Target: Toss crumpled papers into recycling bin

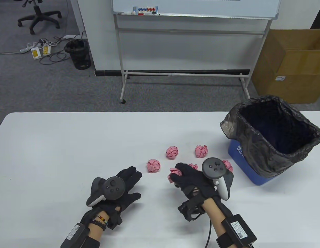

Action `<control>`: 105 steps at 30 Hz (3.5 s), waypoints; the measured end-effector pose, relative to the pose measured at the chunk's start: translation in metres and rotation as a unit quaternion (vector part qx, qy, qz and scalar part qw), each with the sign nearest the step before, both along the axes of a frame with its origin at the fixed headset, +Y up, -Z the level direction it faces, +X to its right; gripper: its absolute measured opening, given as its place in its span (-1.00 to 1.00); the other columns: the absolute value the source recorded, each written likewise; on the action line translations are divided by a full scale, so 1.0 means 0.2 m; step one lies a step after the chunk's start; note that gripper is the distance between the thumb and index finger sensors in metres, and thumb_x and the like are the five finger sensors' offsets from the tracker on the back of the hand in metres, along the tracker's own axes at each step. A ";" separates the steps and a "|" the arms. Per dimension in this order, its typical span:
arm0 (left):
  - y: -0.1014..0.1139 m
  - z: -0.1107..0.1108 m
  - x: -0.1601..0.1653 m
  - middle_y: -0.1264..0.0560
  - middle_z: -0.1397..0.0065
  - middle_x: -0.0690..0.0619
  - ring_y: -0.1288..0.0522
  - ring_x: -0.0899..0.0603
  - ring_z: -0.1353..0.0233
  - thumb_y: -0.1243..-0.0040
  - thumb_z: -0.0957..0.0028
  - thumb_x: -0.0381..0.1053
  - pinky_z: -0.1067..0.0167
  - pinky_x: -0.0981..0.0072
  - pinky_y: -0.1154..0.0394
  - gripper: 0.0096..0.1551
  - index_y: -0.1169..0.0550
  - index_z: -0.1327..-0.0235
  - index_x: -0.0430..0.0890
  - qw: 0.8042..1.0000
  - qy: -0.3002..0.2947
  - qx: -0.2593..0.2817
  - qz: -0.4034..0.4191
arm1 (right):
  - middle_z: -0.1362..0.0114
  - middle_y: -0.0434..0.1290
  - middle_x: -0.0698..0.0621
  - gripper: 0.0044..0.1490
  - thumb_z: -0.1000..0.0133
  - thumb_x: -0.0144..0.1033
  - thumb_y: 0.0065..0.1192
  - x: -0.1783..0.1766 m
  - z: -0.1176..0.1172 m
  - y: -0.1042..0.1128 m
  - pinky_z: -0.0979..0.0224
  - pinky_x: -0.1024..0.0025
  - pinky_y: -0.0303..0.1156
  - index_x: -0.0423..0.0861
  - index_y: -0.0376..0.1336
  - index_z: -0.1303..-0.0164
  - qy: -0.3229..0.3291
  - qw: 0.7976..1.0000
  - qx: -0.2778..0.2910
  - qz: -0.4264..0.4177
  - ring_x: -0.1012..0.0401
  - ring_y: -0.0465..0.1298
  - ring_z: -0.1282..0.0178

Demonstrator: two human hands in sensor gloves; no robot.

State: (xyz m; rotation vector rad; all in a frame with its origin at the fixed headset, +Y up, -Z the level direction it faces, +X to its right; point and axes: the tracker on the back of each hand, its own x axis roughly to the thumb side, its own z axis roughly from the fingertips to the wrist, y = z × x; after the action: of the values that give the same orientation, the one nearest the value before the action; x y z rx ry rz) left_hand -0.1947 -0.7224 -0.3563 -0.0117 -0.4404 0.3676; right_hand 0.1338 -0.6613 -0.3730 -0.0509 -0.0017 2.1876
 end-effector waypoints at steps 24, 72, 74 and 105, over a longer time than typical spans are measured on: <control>0.01 -0.02 -0.05 -0.16 -0.74 -0.16 -0.19 -0.38 -0.68 -0.39 0.07 0.20 -0.48 -0.37 -0.22 -0.07 -0.29 -0.56 -0.01 1.000 0.011 -0.017 0.012 | -0.77 -0.02 0.01 0.29 0.21 0.28 0.36 0.80 -0.13 0.66 -0.67 -0.11 0.08 0.11 -0.16 -0.63 -0.390 0.881 0.076 0.256 -0.09 0.03 -0.79; 0.00 -0.03 -0.04 -0.09 -0.76 -0.18 -0.11 -0.41 -0.70 -0.34 0.05 0.24 -0.49 -0.40 -0.16 -0.07 -0.26 -0.58 0.01 0.999 0.011 -0.031 -0.002 | -0.71 0.16 0.06 0.08 0.18 0.18 0.43 -0.17 -0.21 -0.43 -0.51 0.03 0.42 0.30 0.02 -0.56 -0.001 0.877 -0.048 0.478 -0.06 0.37 -0.65; 0.00 -0.03 -0.04 -0.09 -0.76 -0.18 -0.11 -0.41 -0.70 -0.34 0.05 0.24 -0.49 -0.41 -0.15 -0.07 -0.26 -0.58 0.01 0.999 0.012 -0.031 -0.004 | -0.70 0.18 0.07 0.02 0.18 0.12 0.45 -0.17 -0.22 -0.44 -0.47 0.10 0.46 0.30 0.07 -0.53 -0.010 0.871 -0.042 0.490 -0.02 0.42 -0.61; -0.01 -0.03 -0.04 -0.07 -0.76 -0.18 -0.10 -0.41 -0.70 -0.32 0.04 0.24 -0.49 -0.40 -0.15 -0.07 -0.25 -0.58 0.01 0.999 0.020 -0.042 -0.005 | -0.37 0.56 -0.02 -0.17 0.21 -0.11 0.59 0.04 -0.15 -0.12 -0.07 0.48 0.74 0.11 0.36 -0.33 0.058 0.950 -0.156 0.263 0.09 0.77 -0.12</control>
State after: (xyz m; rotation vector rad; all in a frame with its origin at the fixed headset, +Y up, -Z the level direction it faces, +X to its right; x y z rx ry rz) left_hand -0.2029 -0.7243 -0.3628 -0.0880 -0.3859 0.3755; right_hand 0.1427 -0.6849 -0.4020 -0.1108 0.4441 2.7021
